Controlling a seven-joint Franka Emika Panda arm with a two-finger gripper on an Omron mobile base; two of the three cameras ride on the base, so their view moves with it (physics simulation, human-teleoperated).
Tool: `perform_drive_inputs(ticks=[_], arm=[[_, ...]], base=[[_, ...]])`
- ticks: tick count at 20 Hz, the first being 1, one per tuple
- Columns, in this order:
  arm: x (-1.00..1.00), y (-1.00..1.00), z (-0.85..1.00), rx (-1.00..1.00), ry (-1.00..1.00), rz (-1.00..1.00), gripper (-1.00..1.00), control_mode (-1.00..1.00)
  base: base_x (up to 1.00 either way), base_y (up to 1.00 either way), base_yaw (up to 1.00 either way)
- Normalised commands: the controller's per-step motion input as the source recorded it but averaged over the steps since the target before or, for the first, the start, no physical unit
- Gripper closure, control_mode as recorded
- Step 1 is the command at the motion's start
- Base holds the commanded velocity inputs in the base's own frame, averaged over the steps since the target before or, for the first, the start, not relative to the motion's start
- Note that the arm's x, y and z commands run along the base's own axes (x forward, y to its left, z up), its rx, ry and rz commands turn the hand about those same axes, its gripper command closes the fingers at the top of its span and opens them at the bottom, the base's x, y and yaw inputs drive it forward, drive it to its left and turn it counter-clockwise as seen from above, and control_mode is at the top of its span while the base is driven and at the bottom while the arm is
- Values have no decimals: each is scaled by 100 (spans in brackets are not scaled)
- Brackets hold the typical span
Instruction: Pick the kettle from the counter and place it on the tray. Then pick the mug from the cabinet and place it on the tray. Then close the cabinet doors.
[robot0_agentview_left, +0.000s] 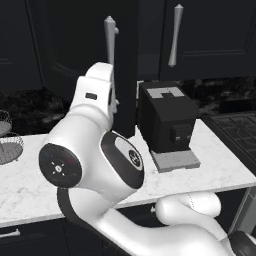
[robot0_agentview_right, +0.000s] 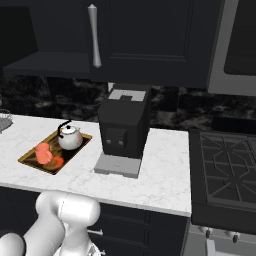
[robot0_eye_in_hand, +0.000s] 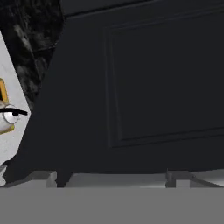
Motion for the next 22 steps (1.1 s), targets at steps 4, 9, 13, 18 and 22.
perform_drive_inputs(ticks=[4, 9, 13, 18, 22], arm=[[42, -81, 0, 0, 9, -21, -100, -100], [65, -72, -3, 0, 12, -10, -100, -100], [73, -54, -19, -1, 8, 0, -100, -100], [76, -35, -38, -6, 0, 1, -100, -100], [93, -20, -28, -2, 2, 4, -100, -100]], base=[[0, 0, 0], [0, 0, 0], [0, 0, 0], [0, 0, 0], [0, 0, 0]])
